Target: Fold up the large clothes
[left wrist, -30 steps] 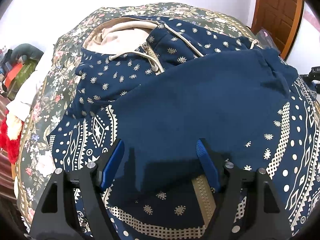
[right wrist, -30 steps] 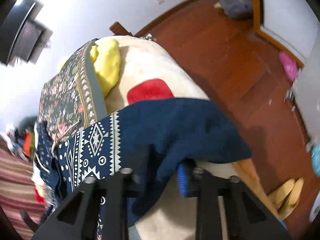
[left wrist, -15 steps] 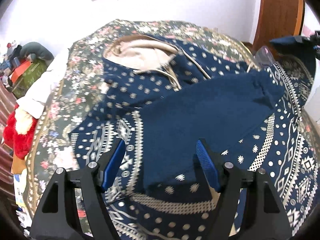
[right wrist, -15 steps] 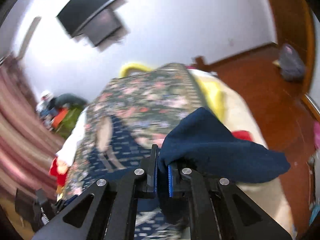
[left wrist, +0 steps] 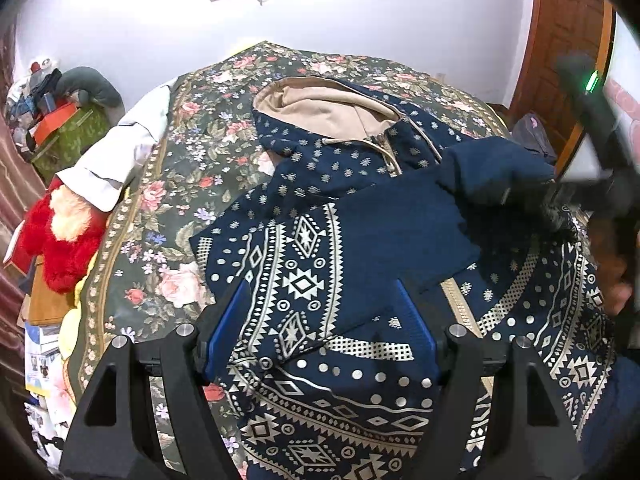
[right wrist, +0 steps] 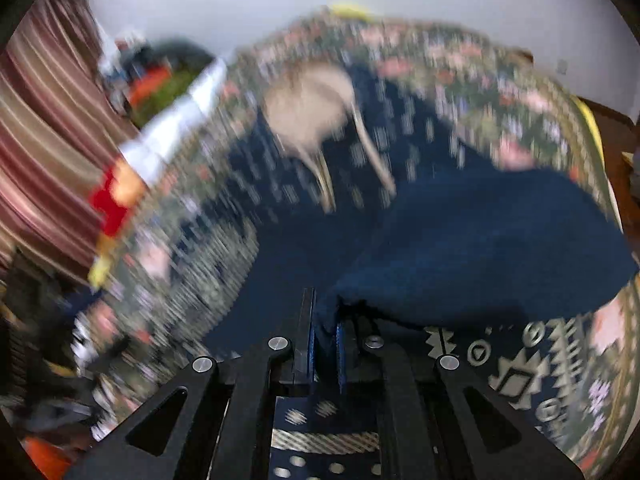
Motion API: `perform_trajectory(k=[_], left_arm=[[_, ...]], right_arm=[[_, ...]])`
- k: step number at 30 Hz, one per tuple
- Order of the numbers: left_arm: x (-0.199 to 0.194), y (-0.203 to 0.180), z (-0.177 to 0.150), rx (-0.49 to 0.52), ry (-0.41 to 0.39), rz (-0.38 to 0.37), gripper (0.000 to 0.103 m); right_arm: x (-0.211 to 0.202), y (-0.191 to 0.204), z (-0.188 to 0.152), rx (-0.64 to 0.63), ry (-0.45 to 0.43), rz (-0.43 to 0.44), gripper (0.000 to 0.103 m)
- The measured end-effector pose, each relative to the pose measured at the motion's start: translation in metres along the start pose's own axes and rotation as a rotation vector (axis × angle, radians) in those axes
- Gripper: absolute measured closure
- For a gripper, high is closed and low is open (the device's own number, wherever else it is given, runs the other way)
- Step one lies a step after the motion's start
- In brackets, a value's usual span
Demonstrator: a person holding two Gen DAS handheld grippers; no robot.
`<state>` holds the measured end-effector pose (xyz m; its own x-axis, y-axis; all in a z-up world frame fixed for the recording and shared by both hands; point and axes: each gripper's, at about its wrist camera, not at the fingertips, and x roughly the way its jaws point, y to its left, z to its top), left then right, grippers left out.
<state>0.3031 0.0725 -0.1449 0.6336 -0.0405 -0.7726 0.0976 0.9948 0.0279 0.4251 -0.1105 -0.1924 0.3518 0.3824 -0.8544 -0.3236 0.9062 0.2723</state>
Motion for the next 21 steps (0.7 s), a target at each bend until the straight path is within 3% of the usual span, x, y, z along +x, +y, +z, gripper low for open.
perform_trajectory(k=[3, 10, 18, 21], left_arm=[[0.009, -0.010, 0.009, -0.004, 0.011, -0.049, 0.030], [0.044, -0.073, 0.044, 0.043, 0.054, -0.160, 0.030], [0.040, -0.138, 0.083, 0.163, 0.012, -0.219, 0.030], [0.045, -0.166, 0.097, 0.196, 0.026, -0.289, 0.030]], right_arm=[[0.017, -0.012, -0.016, -0.005, 0.072, -0.029, 0.097], [-0.005, -0.028, -0.023, -0.042, 0.133, 0.009, 0.097], [-0.078, -0.083, -0.051, -0.010, 0.034, 0.051, 0.097], [-0.095, -0.106, -0.061, 0.030, 0.010, 0.060, 0.097]])
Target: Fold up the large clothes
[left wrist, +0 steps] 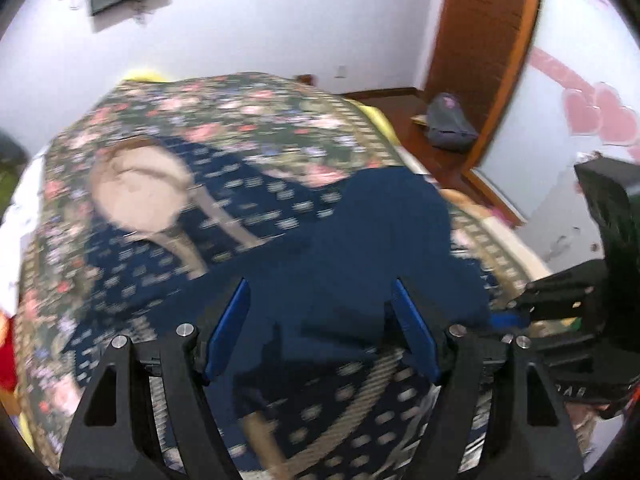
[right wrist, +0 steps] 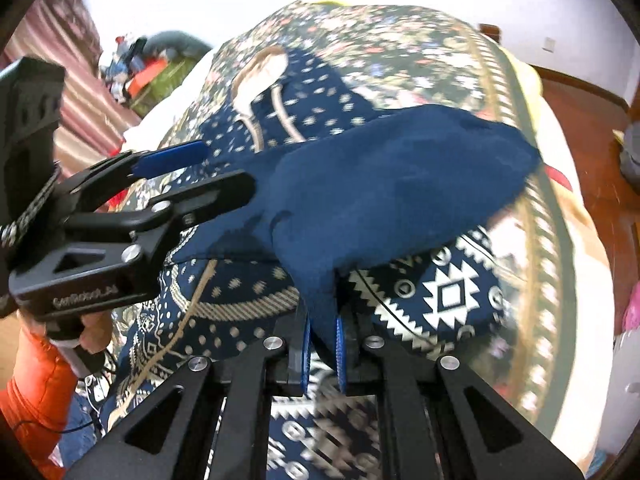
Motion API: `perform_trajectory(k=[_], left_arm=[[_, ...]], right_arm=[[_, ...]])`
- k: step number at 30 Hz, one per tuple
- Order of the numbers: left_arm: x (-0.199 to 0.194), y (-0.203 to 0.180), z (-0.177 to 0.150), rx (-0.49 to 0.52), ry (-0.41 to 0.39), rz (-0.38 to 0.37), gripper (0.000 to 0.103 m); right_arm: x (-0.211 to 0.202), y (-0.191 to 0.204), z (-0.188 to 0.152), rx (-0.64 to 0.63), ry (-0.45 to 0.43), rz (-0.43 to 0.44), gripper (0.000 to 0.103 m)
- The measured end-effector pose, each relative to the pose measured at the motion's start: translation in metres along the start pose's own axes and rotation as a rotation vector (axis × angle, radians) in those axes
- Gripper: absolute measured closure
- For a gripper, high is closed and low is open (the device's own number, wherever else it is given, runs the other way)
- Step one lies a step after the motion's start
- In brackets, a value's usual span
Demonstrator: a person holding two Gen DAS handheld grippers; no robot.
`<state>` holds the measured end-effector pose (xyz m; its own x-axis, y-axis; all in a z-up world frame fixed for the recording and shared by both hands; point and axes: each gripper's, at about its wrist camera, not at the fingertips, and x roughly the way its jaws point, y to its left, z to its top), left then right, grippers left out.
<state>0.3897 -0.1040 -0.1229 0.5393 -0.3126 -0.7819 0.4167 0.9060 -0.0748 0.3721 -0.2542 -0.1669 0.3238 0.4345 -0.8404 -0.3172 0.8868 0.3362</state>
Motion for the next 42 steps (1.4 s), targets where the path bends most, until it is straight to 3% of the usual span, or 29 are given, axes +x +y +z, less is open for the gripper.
perform_trajectory(k=[1, 5, 8, 11, 15, 18, 24, 27, 32, 34, 36, 37, 38, 42], left_arm=[[0.011, -0.009, 0.003, 0.023, 0.026, -0.013, 0.030], [0.060, -0.032, -0.008, 0.092, 0.136, 0.058, 0.030], [0.081, -0.021, -0.024, 0.084, 0.195, 0.108, 0.029], [0.082, -0.001, -0.031, 0.032, 0.209, 0.078, 0.029], [0.067, 0.007, -0.028, -0.001, 0.214, 0.094, 0.033], [0.047, -0.007, -0.010, 0.025, 0.169, 0.106, 0.034], [0.036, -0.056, 0.041, 0.073, 0.080, 0.023, 0.034], [0.057, -0.086, 0.062, 0.103, 0.089, -0.011, 0.034], [0.120, -0.116, 0.075, 0.086, 0.196, -0.022, 0.035], [0.143, -0.120, 0.073, 0.089, 0.231, 0.026, 0.045], [0.158, -0.121, 0.069, 0.108, 0.252, 0.074, 0.071], [0.160, -0.121, 0.067, 0.127, 0.239, 0.093, 0.076], [0.157, -0.120, 0.066, 0.132, 0.220, 0.099, 0.096], [0.124, -0.105, 0.070, 0.091, 0.152, 0.042, 0.098]], right_arm=[[-0.001, -0.003, -0.002, 0.006, -0.002, -0.006, 0.097], [-0.009, -0.015, -0.016, 0.007, 0.004, -0.015, 0.097], [-0.018, -0.020, -0.027, -0.004, -0.002, -0.015, 0.097], [-0.036, -0.033, -0.036, 0.004, -0.038, -0.042, 0.097], [-0.055, -0.055, -0.041, 0.041, -0.089, -0.131, 0.097], [-0.065, -0.069, -0.044, 0.067, -0.121, -0.179, 0.097], [-0.073, -0.094, -0.040, 0.138, -0.144, -0.230, 0.097], [-0.073, -0.103, -0.041, 0.171, -0.141, -0.214, 0.097], [-0.068, -0.111, -0.047, 0.195, -0.125, -0.206, 0.097], [-0.067, -0.111, -0.050, 0.188, -0.117, -0.218, 0.097], [-0.063, -0.112, -0.050, 0.186, -0.112, -0.220, 0.097], [-0.061, -0.112, -0.050, 0.187, -0.106, -0.218, 0.097], [-0.059, -0.113, -0.050, 0.186, -0.100, -0.214, 0.097], [-0.052, -0.108, -0.045, 0.150, -0.091, -0.221, 0.097]])
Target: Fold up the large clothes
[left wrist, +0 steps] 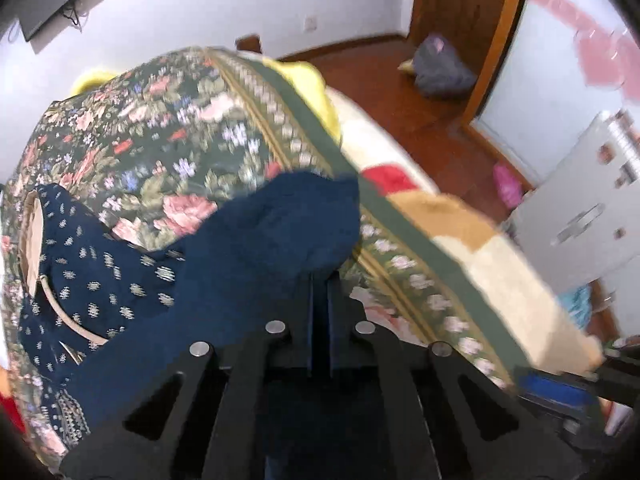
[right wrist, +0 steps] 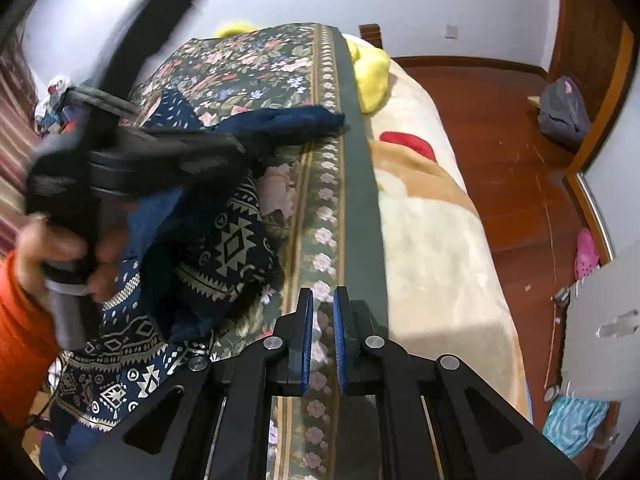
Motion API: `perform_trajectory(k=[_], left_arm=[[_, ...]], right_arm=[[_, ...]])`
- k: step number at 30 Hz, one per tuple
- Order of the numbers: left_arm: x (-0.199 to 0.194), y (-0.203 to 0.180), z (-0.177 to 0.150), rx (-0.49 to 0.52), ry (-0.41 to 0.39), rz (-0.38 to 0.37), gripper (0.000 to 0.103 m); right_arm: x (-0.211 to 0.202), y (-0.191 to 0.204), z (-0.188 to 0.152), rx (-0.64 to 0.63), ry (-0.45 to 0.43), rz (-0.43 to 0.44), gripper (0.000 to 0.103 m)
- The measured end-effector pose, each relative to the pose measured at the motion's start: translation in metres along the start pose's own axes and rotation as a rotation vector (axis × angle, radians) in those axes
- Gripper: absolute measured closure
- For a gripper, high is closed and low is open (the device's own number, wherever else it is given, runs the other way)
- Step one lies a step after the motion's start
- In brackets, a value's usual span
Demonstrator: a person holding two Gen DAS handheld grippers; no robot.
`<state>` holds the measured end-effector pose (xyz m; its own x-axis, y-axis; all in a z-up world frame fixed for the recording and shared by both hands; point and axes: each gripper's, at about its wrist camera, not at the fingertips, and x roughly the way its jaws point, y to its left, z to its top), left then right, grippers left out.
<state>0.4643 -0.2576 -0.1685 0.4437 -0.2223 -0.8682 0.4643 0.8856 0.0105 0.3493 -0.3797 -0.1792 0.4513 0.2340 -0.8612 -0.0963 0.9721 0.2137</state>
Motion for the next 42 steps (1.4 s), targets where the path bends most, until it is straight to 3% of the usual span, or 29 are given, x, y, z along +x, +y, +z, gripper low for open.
perform_trajectory(k=[5, 8, 14, 18, 23, 26, 28, 31, 33, 35, 38, 42], left_arm=[[-0.080, 0.035, -0.005, -0.003, -0.155, -0.019, 0.099], [-0.129, 0.069, -0.024, -0.030, -0.232, -0.002, 0.099], [-0.174, 0.134, -0.090, -0.104, -0.268, 0.084, 0.099], [-0.173, 0.176, -0.155, -0.199, -0.217, 0.107, 0.098], [-0.129, 0.219, -0.245, -0.365, -0.019, 0.070, 0.096], [-0.105, 0.232, -0.287, -0.433, 0.103, 0.036, 0.075], [-0.099, 0.233, -0.301, -0.443, 0.154, 0.061, 0.072], [-0.103, 0.236, -0.305, -0.458, 0.156, 0.050, 0.071], [-0.112, 0.238, -0.299, -0.466, 0.107, 0.012, 0.055], [-0.121, 0.242, -0.288, -0.468, 0.051, 0.009, 0.047], [-0.127, 0.261, -0.276, -0.519, -0.028, 0.033, 0.045], [-0.106, 0.298, -0.268, -0.623, -0.003, 0.079, 0.045]], right_arm=[[-0.005, 0.019, 0.014, -0.048, -0.043, 0.019, 0.097], [-0.007, 0.034, 0.025, -0.077, -0.067, 0.033, 0.097], [0.004, 0.074, 0.042, -0.151, -0.059, 0.031, 0.097], [0.024, 0.093, 0.040, -0.176, -0.010, 0.014, 0.097], [0.051, 0.111, 0.022, -0.209, 0.074, -0.003, 0.097], [0.058, 0.120, 0.011, -0.250, 0.077, -0.050, 0.097], [0.058, 0.125, 0.008, -0.282, 0.065, -0.085, 0.097], [0.058, 0.130, 0.008, -0.300, 0.078, -0.115, 0.097], [0.057, 0.132, 0.011, -0.302, 0.087, -0.120, 0.097], [0.055, 0.133, 0.013, -0.295, 0.090, -0.115, 0.097], [0.047, 0.133, 0.017, -0.279, 0.077, -0.082, 0.097], [0.039, 0.132, 0.028, -0.275, 0.039, -0.074, 0.097]])
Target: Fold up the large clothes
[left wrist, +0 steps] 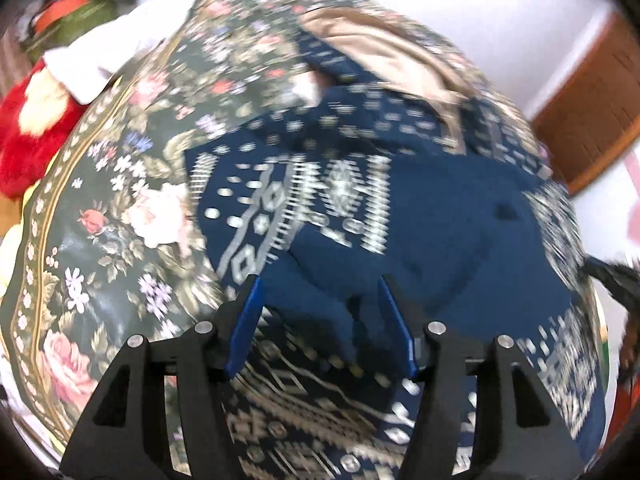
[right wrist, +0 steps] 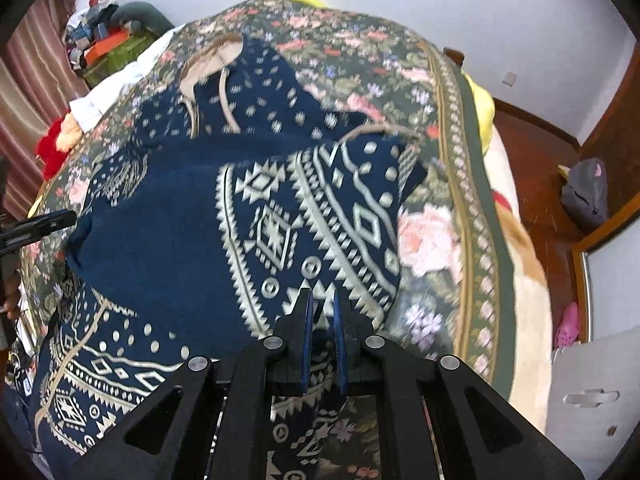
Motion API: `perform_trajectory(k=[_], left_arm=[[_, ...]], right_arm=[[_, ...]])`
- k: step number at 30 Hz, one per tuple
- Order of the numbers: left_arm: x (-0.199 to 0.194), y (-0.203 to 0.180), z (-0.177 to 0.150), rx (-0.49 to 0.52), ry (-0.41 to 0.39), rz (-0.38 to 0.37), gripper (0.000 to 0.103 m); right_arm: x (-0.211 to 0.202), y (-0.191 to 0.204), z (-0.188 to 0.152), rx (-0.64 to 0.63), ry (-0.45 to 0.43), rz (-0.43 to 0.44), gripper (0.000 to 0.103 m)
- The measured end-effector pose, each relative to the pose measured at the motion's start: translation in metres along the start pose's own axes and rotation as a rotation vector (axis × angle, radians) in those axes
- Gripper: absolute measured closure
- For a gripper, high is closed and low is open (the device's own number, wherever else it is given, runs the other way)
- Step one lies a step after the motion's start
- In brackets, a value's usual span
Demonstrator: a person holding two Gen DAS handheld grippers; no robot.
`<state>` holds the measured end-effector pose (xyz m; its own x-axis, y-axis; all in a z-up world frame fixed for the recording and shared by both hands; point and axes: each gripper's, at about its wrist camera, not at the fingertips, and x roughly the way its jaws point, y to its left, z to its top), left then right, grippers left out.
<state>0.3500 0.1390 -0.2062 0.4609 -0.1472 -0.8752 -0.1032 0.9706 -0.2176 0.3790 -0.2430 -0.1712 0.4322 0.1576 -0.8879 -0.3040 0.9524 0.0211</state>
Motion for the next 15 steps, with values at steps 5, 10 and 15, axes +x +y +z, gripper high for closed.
perform_trajectory(k=[5, 10, 15], left_arm=[[0.041, 0.009, 0.004, 0.005, 0.064, 0.068, 0.045], [0.051, -0.020, 0.002, 0.149, 0.033, 0.163, 0.074], [0.034, -0.036, 0.005, 0.219, -0.055, 0.208, 0.091]], right_arm=[[0.012, -0.008, 0.014, 0.010, 0.003, -0.005, 0.097], [0.040, -0.011, 0.018, 0.008, 0.041, -0.029, 0.097], [0.043, -0.005, 0.018, -0.037, 0.025, -0.059, 0.097]])
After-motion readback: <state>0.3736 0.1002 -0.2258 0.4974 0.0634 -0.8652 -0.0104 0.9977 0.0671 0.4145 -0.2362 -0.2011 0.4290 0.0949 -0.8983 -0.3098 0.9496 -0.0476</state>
